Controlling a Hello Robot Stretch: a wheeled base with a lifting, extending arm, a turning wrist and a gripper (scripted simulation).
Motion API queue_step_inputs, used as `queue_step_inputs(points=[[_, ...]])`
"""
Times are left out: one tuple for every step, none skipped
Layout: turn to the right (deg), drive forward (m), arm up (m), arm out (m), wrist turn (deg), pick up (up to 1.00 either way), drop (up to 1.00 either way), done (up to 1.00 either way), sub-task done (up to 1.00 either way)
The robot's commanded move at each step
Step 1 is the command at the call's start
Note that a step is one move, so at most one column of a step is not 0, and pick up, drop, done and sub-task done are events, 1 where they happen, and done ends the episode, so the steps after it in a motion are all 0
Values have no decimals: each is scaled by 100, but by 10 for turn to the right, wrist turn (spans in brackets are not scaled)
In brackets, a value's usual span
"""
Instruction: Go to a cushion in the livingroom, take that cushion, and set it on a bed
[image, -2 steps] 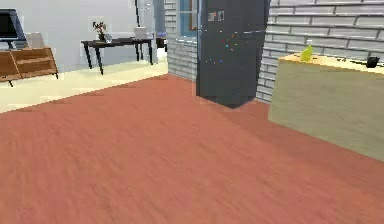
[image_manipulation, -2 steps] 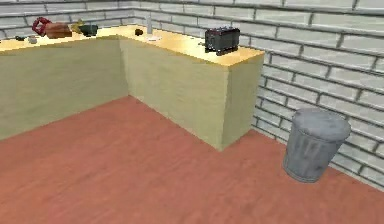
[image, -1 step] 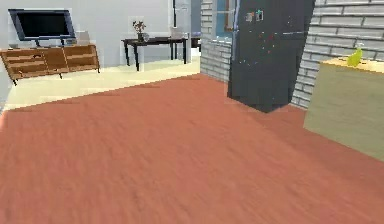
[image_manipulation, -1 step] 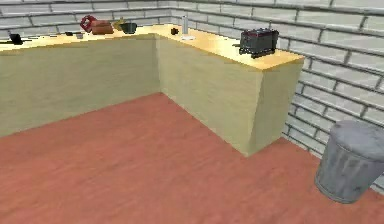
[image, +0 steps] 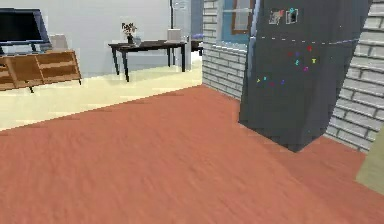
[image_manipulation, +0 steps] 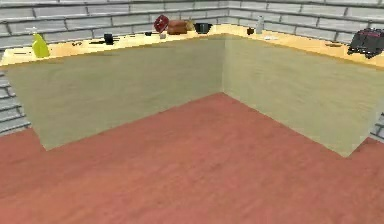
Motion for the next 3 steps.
queue_step_inputs(points=[[0,100,0,0,0,0,0,0,0],[0,100,0,0,0,0,0,0,0],[-30,0,0,0,0,0,0,0,0]])
